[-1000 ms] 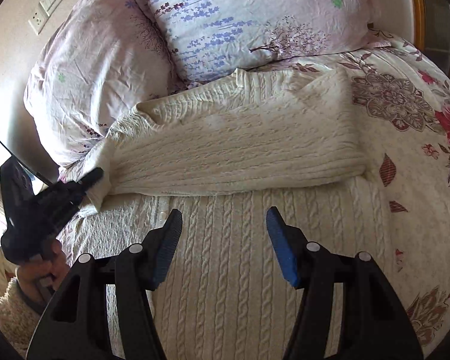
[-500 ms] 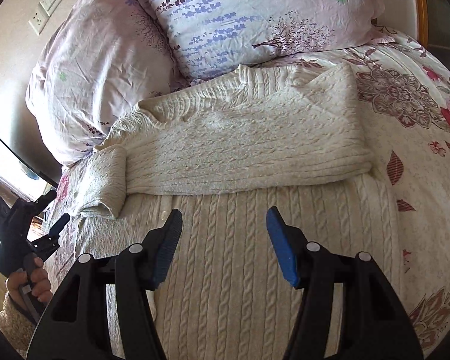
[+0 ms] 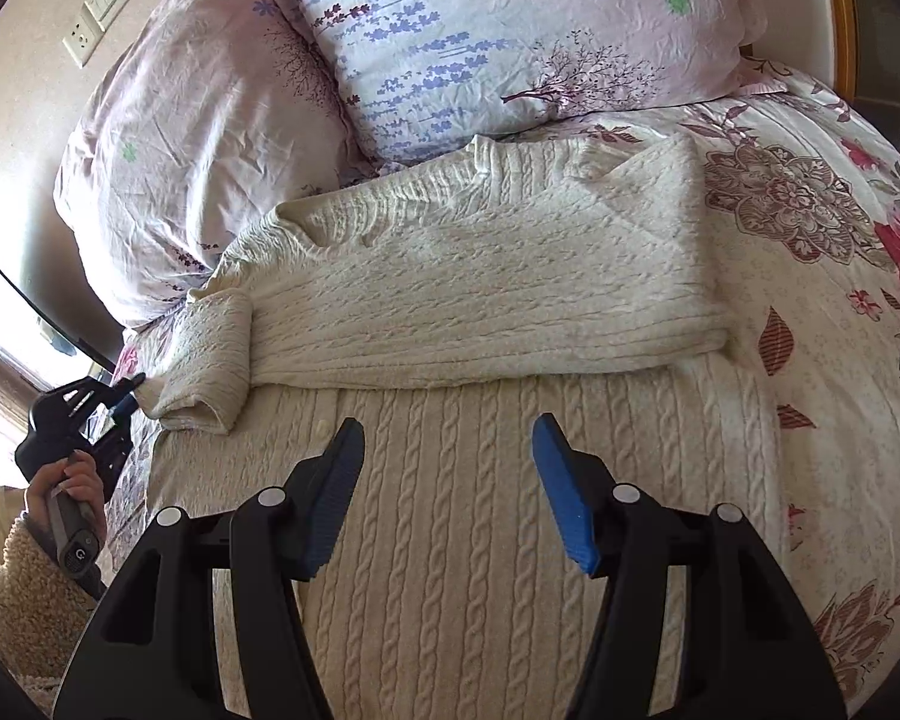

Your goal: Fold small clothes

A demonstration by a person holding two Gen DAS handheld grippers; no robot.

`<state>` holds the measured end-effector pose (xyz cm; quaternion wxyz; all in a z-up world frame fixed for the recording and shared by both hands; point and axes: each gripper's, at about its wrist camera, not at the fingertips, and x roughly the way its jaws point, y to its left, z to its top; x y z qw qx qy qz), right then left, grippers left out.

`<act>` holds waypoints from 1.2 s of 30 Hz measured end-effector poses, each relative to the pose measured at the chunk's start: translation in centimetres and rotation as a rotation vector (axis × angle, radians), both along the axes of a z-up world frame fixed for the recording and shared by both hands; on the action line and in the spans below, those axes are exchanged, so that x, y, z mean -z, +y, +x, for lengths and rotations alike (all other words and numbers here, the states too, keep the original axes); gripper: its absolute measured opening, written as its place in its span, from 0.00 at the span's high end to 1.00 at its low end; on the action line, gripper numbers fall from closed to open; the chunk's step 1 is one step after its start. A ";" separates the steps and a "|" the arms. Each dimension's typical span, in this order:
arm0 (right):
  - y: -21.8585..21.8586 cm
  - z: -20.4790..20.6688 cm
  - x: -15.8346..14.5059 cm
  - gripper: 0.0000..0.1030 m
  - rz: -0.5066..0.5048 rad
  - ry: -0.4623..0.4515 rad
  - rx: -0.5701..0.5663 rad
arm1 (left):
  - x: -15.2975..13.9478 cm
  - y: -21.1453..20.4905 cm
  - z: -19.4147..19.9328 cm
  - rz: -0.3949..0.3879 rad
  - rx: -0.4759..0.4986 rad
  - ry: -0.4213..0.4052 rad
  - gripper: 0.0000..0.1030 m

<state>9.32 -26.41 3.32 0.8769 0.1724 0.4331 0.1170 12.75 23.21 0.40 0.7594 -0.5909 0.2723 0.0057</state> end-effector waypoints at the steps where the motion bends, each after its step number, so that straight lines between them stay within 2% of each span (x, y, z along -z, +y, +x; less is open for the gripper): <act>1: -0.3 -0.1 0.0 0.41 0.001 -0.002 0.008 | -1.1 -1.0 0.4 0.003 0.026 -0.050 0.95; 4: -1.4 -0.1 0.1 0.41 0.003 0.002 0.029 | -4.7 -4.9 1.9 0.011 0.137 -0.200 0.95; 7: -2.5 -0.3 0.2 0.41 0.002 0.004 0.050 | -7.9 -10.4 3.4 0.056 0.278 -0.321 0.95; 9: -3.3 -0.5 0.4 0.41 0.003 0.006 0.064 | -9.3 -14.4 4.2 0.099 0.371 -0.375 0.95; 11: -4.1 -0.7 0.5 0.41 0.003 0.008 0.081 | -9.6 -18.3 4.8 0.125 0.453 -0.392 0.95; 13: -4.9 -1.0 0.5 0.41 0.001 0.008 0.097 | -9.1 -21.8 5.1 0.165 0.518 -0.380 0.95; 18: -7.1 -1.8 0.9 0.41 -0.002 0.018 0.148 | -5.4 -28.9 5.3 0.358 0.687 -0.281 0.95; 23: -8.6 -2.3 1.5 0.41 0.003 0.036 0.188 | -1.7 -32.0 4.7 0.482 0.790 -0.185 0.95; 27: -8.9 -1.9 1.6 0.41 0.021 0.042 0.197 | -0.2 -33.9 4.9 0.629 0.862 -0.122 0.94; 30: -9.0 -1.3 0.6 0.41 0.047 0.012 0.198 | 0.1 -34.7 5.2 0.678 0.917 -0.098 0.82; 31: -9.2 -0.8 0.1 0.41 0.062 -0.003 0.195 | -0.2 -34.8 4.9 0.692 0.934 -0.112 0.66; 32: -9.3 -0.4 -0.4 0.41 0.083 -0.018 0.190 | -0.7 -34.6 4.4 0.716 0.942 -0.132 0.44; 34: -9.5 0.9 -1.1 0.42 0.156 -0.036 0.174 | -2.1 -33.3 2.9 0.776 0.923 -0.174 0.25; 36: -9.8 2.9 -1.3 0.45 0.250 -0.013 0.160 | -3.2 -31.2 2.1 0.800 0.901 -0.194 0.24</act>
